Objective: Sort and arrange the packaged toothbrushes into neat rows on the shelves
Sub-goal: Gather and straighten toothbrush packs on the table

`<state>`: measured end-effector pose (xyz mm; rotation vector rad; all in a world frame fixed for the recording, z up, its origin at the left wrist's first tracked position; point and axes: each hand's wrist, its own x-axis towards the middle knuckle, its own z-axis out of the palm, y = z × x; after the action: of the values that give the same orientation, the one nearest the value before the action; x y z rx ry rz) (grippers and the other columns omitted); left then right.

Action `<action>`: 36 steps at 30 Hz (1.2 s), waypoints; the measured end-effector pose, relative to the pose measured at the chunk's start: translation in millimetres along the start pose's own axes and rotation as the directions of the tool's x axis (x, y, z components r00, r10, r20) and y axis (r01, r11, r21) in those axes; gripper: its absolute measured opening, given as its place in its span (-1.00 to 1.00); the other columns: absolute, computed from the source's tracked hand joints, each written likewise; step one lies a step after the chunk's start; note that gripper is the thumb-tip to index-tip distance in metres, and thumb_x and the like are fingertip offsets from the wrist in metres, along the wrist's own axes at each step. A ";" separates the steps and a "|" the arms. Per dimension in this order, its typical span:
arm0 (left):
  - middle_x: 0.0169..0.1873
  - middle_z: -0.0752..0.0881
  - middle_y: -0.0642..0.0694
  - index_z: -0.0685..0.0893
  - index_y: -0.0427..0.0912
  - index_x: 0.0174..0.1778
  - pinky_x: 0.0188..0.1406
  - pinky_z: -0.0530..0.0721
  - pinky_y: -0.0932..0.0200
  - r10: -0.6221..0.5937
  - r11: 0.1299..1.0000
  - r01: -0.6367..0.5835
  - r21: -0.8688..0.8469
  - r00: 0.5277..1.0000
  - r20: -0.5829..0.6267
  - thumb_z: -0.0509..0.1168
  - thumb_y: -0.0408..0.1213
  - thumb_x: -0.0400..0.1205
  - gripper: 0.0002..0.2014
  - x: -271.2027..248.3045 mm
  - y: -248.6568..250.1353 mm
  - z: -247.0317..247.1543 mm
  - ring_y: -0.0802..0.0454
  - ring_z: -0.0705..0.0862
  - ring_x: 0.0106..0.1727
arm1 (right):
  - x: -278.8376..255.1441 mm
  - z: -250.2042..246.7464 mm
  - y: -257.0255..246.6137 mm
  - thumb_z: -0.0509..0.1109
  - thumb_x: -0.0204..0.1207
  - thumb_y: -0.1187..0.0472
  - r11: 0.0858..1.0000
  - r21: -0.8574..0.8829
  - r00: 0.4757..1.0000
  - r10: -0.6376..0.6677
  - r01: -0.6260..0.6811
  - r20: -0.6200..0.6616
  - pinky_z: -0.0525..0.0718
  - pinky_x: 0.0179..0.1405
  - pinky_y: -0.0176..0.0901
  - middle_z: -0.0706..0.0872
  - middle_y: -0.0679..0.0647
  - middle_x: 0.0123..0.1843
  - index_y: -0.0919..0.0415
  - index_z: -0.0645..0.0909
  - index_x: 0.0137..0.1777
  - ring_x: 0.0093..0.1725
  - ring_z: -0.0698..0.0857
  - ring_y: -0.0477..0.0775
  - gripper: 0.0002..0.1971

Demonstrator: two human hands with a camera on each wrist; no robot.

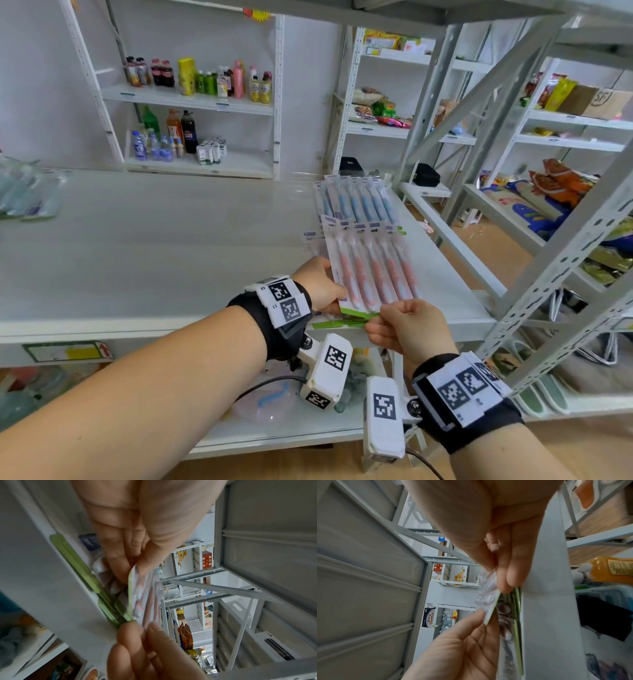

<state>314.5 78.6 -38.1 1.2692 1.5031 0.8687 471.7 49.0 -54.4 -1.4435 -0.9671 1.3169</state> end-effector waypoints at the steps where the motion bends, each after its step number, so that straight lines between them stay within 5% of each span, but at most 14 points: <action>1: -0.05 0.76 -0.35 0.62 -0.22 -0.06 -0.10 0.75 -0.15 0.009 0.999 -0.009 0.041 1.000 0.004 0.38 -0.51 0.46 -0.80 -0.1 1.0 0.4 -0.31 0.78 -0.09 | 0.6 -1.6 -1.2 0.27 0.57 0.44 1.000 -0.007 1.000 -0.009 0.009 -0.006 0.73 -0.53 -0.16 0.74 0.32 -0.37 0.43 0.52 -0.05 -0.48 0.76 0.14 -0.97; 7: -0.13 0.80 -0.29 0.69 -0.35 0.08 -0.14 0.78 -0.14 0.039 0.945 -0.046 0.324 0.999 0.031 0.40 -0.37 0.47 -0.73 0.2 7.3 -2.0 -0.26 0.78 -0.14 | 15.8 -19.7 -14.3 0.30 0.48 0.40 0.943 -0.236 0.955 -0.270 0.235 -0.124 0.54 -0.64 -0.25 0.74 0.18 -0.42 0.30 0.59 -0.12 -0.59 0.62 0.01 -0.94; 12: -0.09 0.80 -0.27 0.71 -0.36 0.03 -0.07 0.76 -0.17 0.038 0.900 -0.046 0.434 0.999 0.028 0.42 -0.32 0.44 -0.72 2.4 8.2 -2.0 -0.22 0.78 -0.09 | 36.8 -32.2 -19.6 0.38 0.47 0.32 0.787 -0.460 0.851 -0.512 0.410 -0.118 0.54 -0.18 -0.21 0.69 0.03 -0.21 0.21 0.70 -0.02 -0.22 0.62 0.02 -0.87; 19: -0.21 0.72 -0.21 0.64 -0.28 -0.12 -0.25 0.71 0.06 0.020 0.810 -0.005 0.586 1.000 -0.018 0.36 -0.26 0.49 -0.84 8.6 9.6 2.9 -0.14 0.71 -0.25 | 61.8 -31.6 -16.9 0.41 0.49 0.12 0.621 -0.685 0.909 -0.385 0.381 0.157 0.31 0.46 -0.14 0.39 0.14 0.56 0.17 0.50 0.45 0.50 0.42 0.09 -0.49; 22: 0.08 0.63 -0.19 0.58 -0.19 0.17 0.06 0.69 0.00 0.086 0.770 -0.046 0.637 0.996 -0.031 0.33 -0.18 0.51 -0.67 12.5 14.3 7.3 -0.19 0.67 0.07 | 65.7 -30.7 -16.4 0.40 0.49 0.08 0.578 -0.709 0.905 -0.366 0.403 0.216 0.25 0.57 -0.03 0.30 0.15 0.62 0.13 0.44 0.50 0.59 0.29 0.08 -0.44; 27: 0.60 0.22 -0.12 0.23 -0.06 0.61 0.51 0.22 0.07 0.152 0.656 -0.216 0.723 0.976 0.155 0.30 0.00 0.57 -0.31 13.1 20.5 22.2 -0.10 0.21 0.59 | 68.2 -28.9 -14.7 0.38 0.51 0.03 0.538 -0.720 0.892 -0.354 0.439 0.280 0.23 0.57 -0.10 0.28 0.15 0.63 0.12 0.40 0.53 0.59 0.29 0.10 -0.41; 36: 0.63 0.17 -0.10 0.18 -0.03 0.63 0.55 0.20 0.07 0.118 0.594 -0.245 0.766 0.969 0.218 0.28 0.08 0.56 -0.26 15.1 17.5 24.7 -0.05 0.18 0.62 | 70.2 -31.3 -13.0 0.39 0.51 0.03 0.547 -0.714 0.897 -0.319 0.437 0.305 0.18 0.59 -0.09 0.26 0.13 0.63 0.11 0.35 0.56 0.61 0.24 0.08 -0.38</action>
<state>343.2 95.6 -32.3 2.1177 1.7178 0.1602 511.4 115.8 -60.5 -1.6076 -1.9956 0.6658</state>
